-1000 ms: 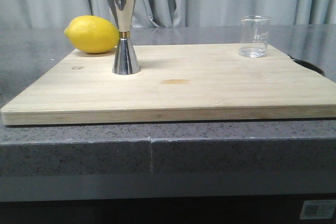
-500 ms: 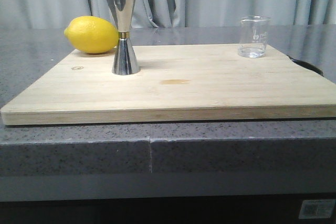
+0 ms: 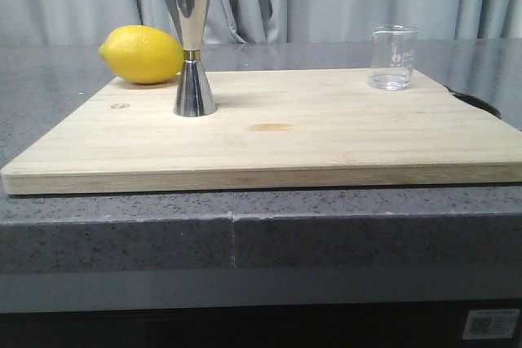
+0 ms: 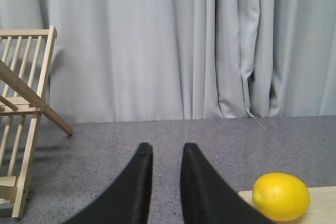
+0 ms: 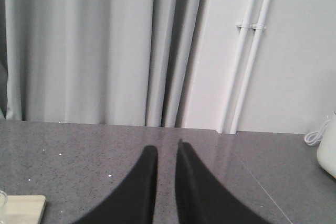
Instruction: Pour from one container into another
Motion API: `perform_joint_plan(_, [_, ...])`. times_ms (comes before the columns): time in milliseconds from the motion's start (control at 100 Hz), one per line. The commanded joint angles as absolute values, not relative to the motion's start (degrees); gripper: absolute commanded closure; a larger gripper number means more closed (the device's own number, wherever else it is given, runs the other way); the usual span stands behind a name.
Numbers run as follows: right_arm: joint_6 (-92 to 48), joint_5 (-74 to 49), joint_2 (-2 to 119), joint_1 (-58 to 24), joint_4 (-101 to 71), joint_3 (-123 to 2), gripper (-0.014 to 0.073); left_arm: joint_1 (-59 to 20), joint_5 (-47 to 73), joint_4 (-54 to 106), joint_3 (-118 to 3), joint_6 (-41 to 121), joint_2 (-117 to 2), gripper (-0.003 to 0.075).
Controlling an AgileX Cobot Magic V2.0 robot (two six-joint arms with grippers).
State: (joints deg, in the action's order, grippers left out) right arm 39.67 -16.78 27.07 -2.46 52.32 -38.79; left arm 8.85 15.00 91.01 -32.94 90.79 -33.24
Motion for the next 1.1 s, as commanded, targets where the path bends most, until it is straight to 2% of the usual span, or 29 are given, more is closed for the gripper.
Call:
perform_joint_plan(0, [38.84, -11.67, 24.29, -2.24, 54.0, -37.21, 0.065, 8.9, 15.7, 92.85, -33.19, 91.54, -31.88, 0.0738])
perform_joint_plan(530, [38.84, -10.65, 3.36, -2.24, 54.01, -19.4, 0.0658, 8.9, 15.67, 93.08, -15.27, 92.14, -20.66, 0.0739])
perform_joint_plan(720, [38.84, -9.92, 0.13, -2.24, 53.16, -15.71, 0.0658, 8.9, 14.5, 94.23, -11.84, 92.14, -16.65, 0.0739])
perform_joint_plan(1090, [38.84, -9.63, -0.19, -2.24, 53.17, -15.46, 0.0658, 8.9, 14.57, 94.35, -10.74, 92.14, -16.6, 0.0739])
